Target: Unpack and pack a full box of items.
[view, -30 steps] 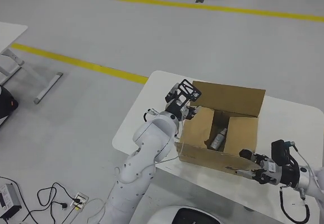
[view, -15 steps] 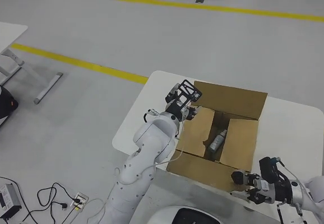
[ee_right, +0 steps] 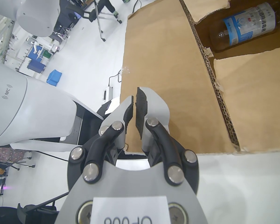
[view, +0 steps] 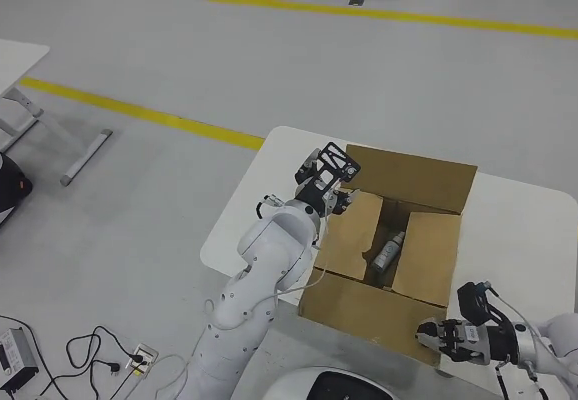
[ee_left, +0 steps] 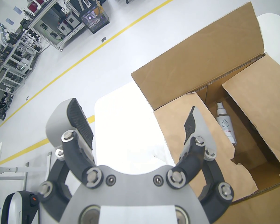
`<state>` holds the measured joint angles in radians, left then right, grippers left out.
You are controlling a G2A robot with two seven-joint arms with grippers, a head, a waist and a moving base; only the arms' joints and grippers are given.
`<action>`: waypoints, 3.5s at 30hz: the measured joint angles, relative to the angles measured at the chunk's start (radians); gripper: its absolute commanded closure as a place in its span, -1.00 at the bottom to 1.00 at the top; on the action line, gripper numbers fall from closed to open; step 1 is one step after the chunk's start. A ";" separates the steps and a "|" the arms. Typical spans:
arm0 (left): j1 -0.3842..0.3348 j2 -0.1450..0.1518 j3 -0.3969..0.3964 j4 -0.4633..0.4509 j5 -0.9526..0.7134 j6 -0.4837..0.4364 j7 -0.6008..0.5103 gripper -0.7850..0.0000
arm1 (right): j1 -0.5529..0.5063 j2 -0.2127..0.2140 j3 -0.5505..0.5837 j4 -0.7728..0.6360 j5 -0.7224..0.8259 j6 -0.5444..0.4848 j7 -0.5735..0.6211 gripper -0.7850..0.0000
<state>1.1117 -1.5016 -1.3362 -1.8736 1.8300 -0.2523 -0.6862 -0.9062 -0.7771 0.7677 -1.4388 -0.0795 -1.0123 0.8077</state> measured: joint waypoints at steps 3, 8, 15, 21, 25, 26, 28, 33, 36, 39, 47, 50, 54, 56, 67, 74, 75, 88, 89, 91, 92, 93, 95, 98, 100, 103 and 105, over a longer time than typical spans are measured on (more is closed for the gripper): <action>0.000 0.000 0.000 0.000 0.000 0.000 0.000 -1.00 | 0.014 -0.006 -0.019 0.013 -0.005 0.000 -0.001 1.00; 0.000 0.000 0.000 0.000 0.000 0.000 0.000 -1.00 | 0.034 -0.016 -0.020 0.019 0.003 0.000 -0.070 1.00; 0.000 0.000 0.000 0.000 0.000 0.000 0.000 -1.00 | 0.002 -0.014 0.112 0.081 -0.057 0.000 -0.397 1.00; 0.000 0.000 0.000 0.000 0.000 0.000 0.000 -1.00 | -0.045 -0.035 0.191 0.149 -0.150 0.070 -0.703 1.00; 0.000 0.000 0.000 0.000 0.000 0.000 0.000 -1.00 | -0.072 -0.053 0.202 0.117 -0.233 0.246 -0.832 1.00; 0.000 0.000 0.000 0.000 0.000 0.000 0.000 -1.00 | -0.077 -0.056 0.202 0.107 -0.255 0.292 -0.848 1.00; 0.000 0.000 0.000 0.000 0.000 0.000 0.000 -1.00 | -0.087 -0.064 0.199 0.074 -0.313 0.413 -0.874 1.00; 0.011 0.001 0.001 0.001 -0.016 -0.002 0.012 -1.00 | -0.126 -0.084 0.190 0.010 -0.387 0.652 -0.935 1.00; 0.018 0.001 0.013 0.000 -0.040 -0.020 -0.003 -1.00 | -0.150 -0.093 0.195 -0.002 -0.388 0.762 -0.956 1.00; 0.014 0.000 0.051 0.005 -0.050 -0.049 -0.034 -1.00 | -0.169 -0.100 0.211 0.013 -0.361 0.819 -0.966 1.00; 0.004 -0.010 0.160 0.057 -0.069 -0.048 -0.059 -1.00 | -0.200 -0.116 0.244 0.084 -0.312 0.846 -0.969 1.00; 0.004 -0.010 0.158 0.056 -0.070 -0.047 -0.060 -1.00 | -0.206 -0.124 0.247 0.097 -0.285 0.814 -0.968 1.00; 0.004 -0.010 0.158 0.056 -0.070 -0.048 -0.059 -1.00 | -0.213 -0.134 0.247 0.103 -0.282 0.748 -0.960 1.00; 0.004 -0.010 0.158 0.056 -0.070 -0.048 -0.059 -1.00 | -0.215 -0.138 0.248 0.112 -0.280 0.731 -0.954 1.00; -0.007 -0.023 0.259 0.182 -0.012 0.046 -0.087 -1.00 | -0.195 -0.175 0.221 0.186 -0.295 0.649 -0.966 1.00; -0.072 -0.046 0.393 0.386 0.187 0.168 -0.115 -1.00 | -0.184 -0.194 0.219 0.209 -0.312 0.637 -0.965 1.00; -0.083 -0.049 0.406 0.412 0.215 0.183 -0.125 -1.00 | -0.184 -0.196 0.221 0.211 -0.313 0.635 -0.965 1.00; -0.116 -0.065 0.404 0.508 0.376 0.265 -0.199 -0.36 | -0.179 -0.220 0.244 0.233 -0.333 0.616 -0.948 1.00; -0.113 -0.064 0.402 0.506 0.387 0.266 -0.199 0.11 | -0.177 -0.221 0.245 0.234 -0.335 0.615 -0.946 1.00; -0.105 -0.064 0.394 0.494 0.398 0.269 -0.200 0.85 | -0.175 -0.225 0.248 0.235 -0.340 0.613 -0.942 1.00; -0.102 -0.064 0.390 0.487 0.401 0.269 -0.200 1.00 | -0.175 -0.227 0.250 0.235 -0.341 0.611 -0.941 1.00; -0.097 -0.064 0.385 0.477 0.407 0.271 -0.200 1.00 | -0.175 -0.228 0.252 0.236 -0.343 0.609 -0.939 1.00; -0.089 -0.065 0.378 0.460 0.412 0.270 -0.198 1.00 | -0.174 -0.231 0.255 0.239 -0.346 0.606 -0.936 1.00; -0.075 -0.064 0.366 0.424 0.420 0.263 -0.186 1.00 | -0.174 -0.236 0.260 0.244 -0.351 0.600 -0.931 1.00; -0.064 -0.064 0.355 0.397 0.413 0.255 -0.180 1.00 | -0.175 -0.239 0.263 0.246 -0.352 0.597 -0.929 1.00; -0.055 -0.064 0.336 0.352 0.390 0.244 -0.172 1.00 | -0.177 -0.244 0.268 0.247 -0.354 0.593 -0.926 1.00; -0.052 -0.064 0.325 0.327 0.384 0.234 -0.168 1.00 | -0.179 -0.246 0.273 0.246 -0.357 0.591 -0.926 1.00</action>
<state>1.0593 -1.5660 -1.0107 -1.5461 2.2144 -0.0183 -0.8544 -1.0847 -1.0228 1.0407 -1.1932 -0.4363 -0.4214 -0.1184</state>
